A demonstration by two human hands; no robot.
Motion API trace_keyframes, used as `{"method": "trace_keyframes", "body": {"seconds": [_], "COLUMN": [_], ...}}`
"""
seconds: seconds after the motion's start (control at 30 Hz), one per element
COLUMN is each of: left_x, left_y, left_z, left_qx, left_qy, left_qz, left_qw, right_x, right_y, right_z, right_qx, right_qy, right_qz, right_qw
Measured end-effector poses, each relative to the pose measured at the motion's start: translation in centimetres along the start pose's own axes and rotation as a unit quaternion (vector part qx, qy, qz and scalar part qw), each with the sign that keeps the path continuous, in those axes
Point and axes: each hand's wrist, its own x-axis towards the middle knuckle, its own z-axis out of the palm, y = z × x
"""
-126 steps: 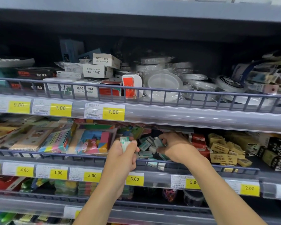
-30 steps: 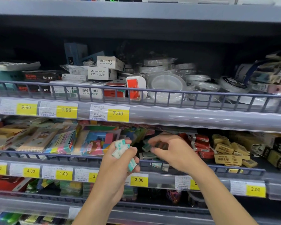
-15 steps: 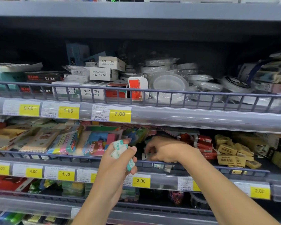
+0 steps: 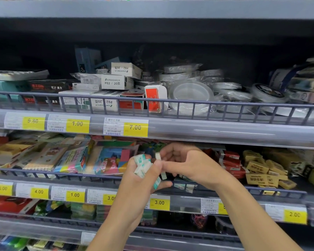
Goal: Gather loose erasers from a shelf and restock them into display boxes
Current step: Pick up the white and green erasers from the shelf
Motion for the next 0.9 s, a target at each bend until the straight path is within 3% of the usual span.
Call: {"method": "trace_keyframes", "body": {"seconds": [0.17, 0.3, 0.43, 0.57, 0.67, 0.77, 0.9], "left_x": [-0.1, 0.1, 0.5, 0.5, 0.5, 0.4, 0.3], "left_y": [0.3, 0.4, 0.5, 0.4, 0.4, 0.3, 0.3], "left_z": [0.5, 0.1, -0.5, -0.5, -0.4, -0.3, -0.2], "left_qx": [-0.046, -0.049, -0.055, -0.051, -0.049, -0.044, -0.045], "left_qy": [-0.003, 0.041, 0.064, 0.083, 0.086, 0.083, 0.083], "left_qz": [0.006, -0.011, -0.023, -0.029, -0.038, -0.041, -0.042], "left_qw": [0.999, 0.998, 0.996, 0.995, 0.994, 0.995, 0.995], "right_x": [-0.6, -1.4, -1.1, 0.2, 1.3, 2.3, 2.9], "right_y": [0.1, 0.1, 0.6, 1.7, 1.9, 1.7, 2.0], "right_z": [0.9, 0.6, -2.1, -4.1, -4.1, -3.9, -3.6], "right_qx": [-0.076, -0.147, -0.217, -0.345, -0.384, -0.388, -0.350], "right_qy": [0.051, 0.020, 0.060, -0.071, -0.149, -0.182, -0.187], "right_qz": [-0.056, -0.088, 0.006, 0.131, 0.152, 0.172, 0.186], "right_qw": [0.994, 0.985, 0.974, 0.927, 0.899, 0.887, 0.899]}}
